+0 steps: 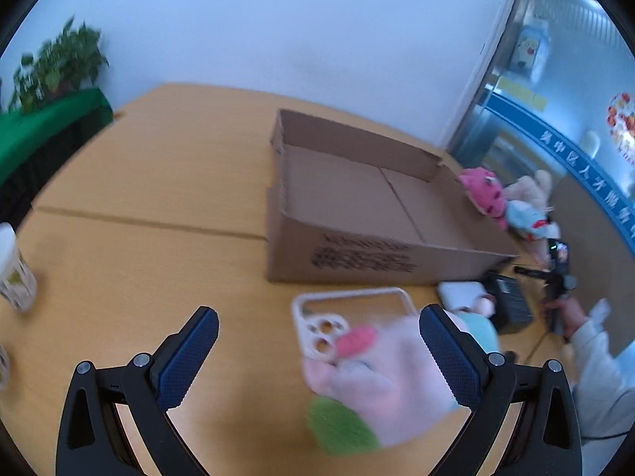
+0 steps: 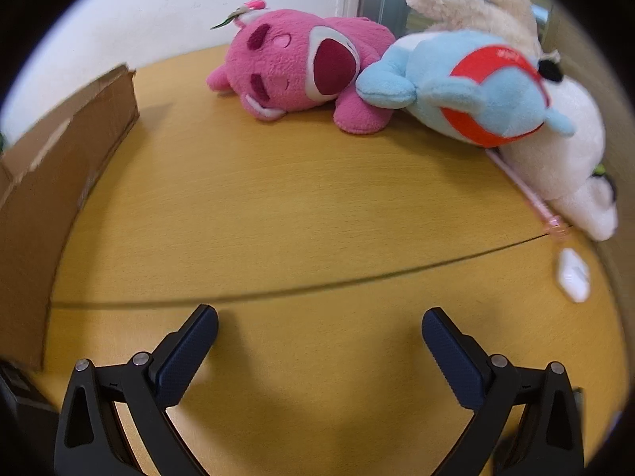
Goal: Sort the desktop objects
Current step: 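Grasp the pink-and-teal plush pig with the left gripper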
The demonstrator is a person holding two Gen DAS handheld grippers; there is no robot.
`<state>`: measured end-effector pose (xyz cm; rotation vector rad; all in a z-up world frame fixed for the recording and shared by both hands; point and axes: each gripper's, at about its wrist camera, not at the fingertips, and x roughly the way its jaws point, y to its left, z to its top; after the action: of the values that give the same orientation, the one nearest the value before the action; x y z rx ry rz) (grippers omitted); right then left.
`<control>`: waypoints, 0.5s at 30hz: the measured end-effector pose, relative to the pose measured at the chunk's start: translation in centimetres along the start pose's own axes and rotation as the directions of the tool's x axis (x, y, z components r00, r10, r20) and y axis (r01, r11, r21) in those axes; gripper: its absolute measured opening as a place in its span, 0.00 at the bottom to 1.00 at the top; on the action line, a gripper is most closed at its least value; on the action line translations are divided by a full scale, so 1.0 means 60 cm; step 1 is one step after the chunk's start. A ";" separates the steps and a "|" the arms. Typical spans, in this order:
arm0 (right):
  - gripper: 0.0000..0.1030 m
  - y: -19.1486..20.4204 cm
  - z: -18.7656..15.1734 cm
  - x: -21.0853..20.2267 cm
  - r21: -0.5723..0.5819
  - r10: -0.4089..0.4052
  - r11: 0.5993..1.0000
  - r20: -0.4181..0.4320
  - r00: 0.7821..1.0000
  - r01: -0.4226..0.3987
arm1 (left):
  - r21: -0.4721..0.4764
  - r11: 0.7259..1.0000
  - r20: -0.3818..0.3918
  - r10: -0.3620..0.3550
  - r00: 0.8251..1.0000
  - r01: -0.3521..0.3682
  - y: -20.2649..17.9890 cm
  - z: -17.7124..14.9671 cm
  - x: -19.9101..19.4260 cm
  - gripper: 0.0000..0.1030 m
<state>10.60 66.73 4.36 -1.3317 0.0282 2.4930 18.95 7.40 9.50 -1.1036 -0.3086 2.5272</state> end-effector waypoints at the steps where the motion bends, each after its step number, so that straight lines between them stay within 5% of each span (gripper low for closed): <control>1: 0.99 0.008 -0.010 -0.018 -0.028 -0.062 0.998 -0.002 0.998 0.062 | -0.021 1.000 -0.018 -0.021 1.000 0.020 0.000 -0.007 0.005 0.99; 3: 0.99 0.032 -0.026 -0.076 -0.066 -0.062 0.996 0.048 0.997 0.065 | -0.041 0.998 -0.048 -0.053 0.997 0.051 -0.002 -0.022 0.016 0.98; 7: 0.99 0.092 -0.059 -0.233 -0.146 0.166 0.979 0.164 0.972 -0.142 | -0.036 0.998 -0.133 -0.063 0.989 0.058 -0.005 -0.042 0.057 0.84; 11: 0.99 0.215 -0.088 -0.338 -0.297 0.481 0.856 0.157 0.863 -0.423 | -0.125 0.984 -0.140 -0.145 0.980 0.128 0.018 -0.052 0.069 0.79; 14: 0.99 0.352 -0.117 -0.354 -0.416 0.623 0.722 0.047 0.780 -0.552 | -0.148 0.975 -0.141 -0.187 0.972 0.166 0.022 -0.056 0.068 0.73; 15: 0.99 0.401 -0.134 -0.356 -0.432 0.675 0.663 -0.006 0.738 -0.611 | -0.152 0.973 -0.144 -0.194 0.970 0.172 0.023 -0.058 0.070 0.73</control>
<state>21.33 36.93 14.09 -1.4617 -0.0735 3.3663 18.55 8.08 3.94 -1.2579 -0.5241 2.2688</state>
